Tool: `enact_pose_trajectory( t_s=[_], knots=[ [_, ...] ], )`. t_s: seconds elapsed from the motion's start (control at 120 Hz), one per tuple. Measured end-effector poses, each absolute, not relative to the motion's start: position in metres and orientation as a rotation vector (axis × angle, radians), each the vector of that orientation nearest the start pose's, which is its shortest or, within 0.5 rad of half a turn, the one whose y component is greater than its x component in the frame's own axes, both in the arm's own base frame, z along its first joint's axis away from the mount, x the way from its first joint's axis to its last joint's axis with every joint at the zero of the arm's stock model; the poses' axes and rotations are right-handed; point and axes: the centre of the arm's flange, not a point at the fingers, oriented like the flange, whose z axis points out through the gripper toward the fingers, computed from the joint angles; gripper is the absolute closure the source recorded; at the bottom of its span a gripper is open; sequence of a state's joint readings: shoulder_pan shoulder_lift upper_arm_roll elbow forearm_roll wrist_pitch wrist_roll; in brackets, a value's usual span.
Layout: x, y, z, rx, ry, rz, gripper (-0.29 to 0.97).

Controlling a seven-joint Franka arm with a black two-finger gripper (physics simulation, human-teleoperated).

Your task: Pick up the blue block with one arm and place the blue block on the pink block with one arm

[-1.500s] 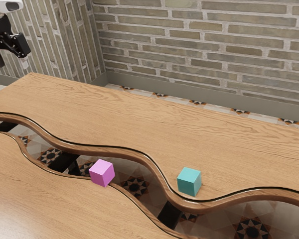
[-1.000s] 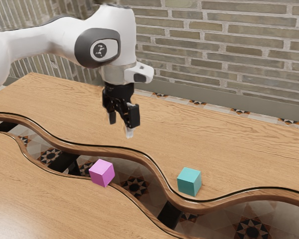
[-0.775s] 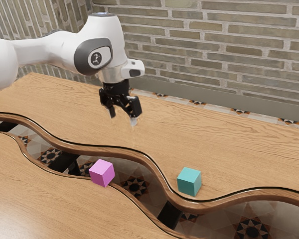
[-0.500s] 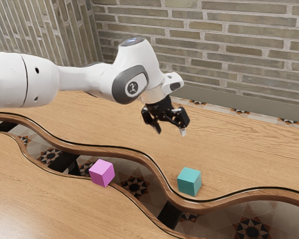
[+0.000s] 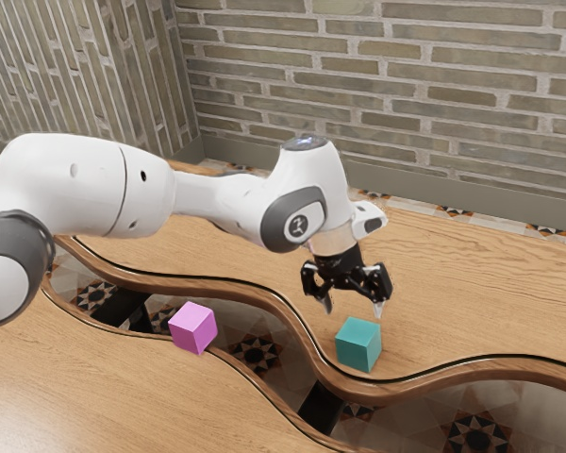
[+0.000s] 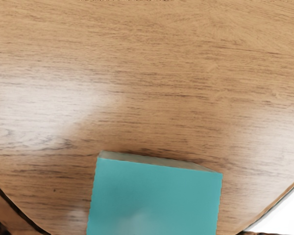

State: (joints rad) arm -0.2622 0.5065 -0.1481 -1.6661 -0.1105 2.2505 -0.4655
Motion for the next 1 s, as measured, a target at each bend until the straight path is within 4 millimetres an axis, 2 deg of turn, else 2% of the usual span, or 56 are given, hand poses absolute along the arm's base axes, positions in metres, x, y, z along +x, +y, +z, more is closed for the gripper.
enact_pose_trajectory(
  t_s=[0.05,0.167,0.3,0.5,0.833,1.0],
  knots=[
    [0.633,-0.260,0.315,-3.300,-0.260,0.005,0.00],
    [0.633,-0.263,0.301,-3.287,-0.275,0.030,0.00],
    [0.635,-0.274,0.301,-3.297,-0.270,0.017,0.00],
    [0.636,-0.275,0.284,-3.306,-0.342,0.068,0.00],
    [0.636,-0.286,0.265,-3.310,-0.292,0.056,0.01],
    [0.636,-0.286,0.260,-3.306,-0.259,0.047,0.09]
  ],
)
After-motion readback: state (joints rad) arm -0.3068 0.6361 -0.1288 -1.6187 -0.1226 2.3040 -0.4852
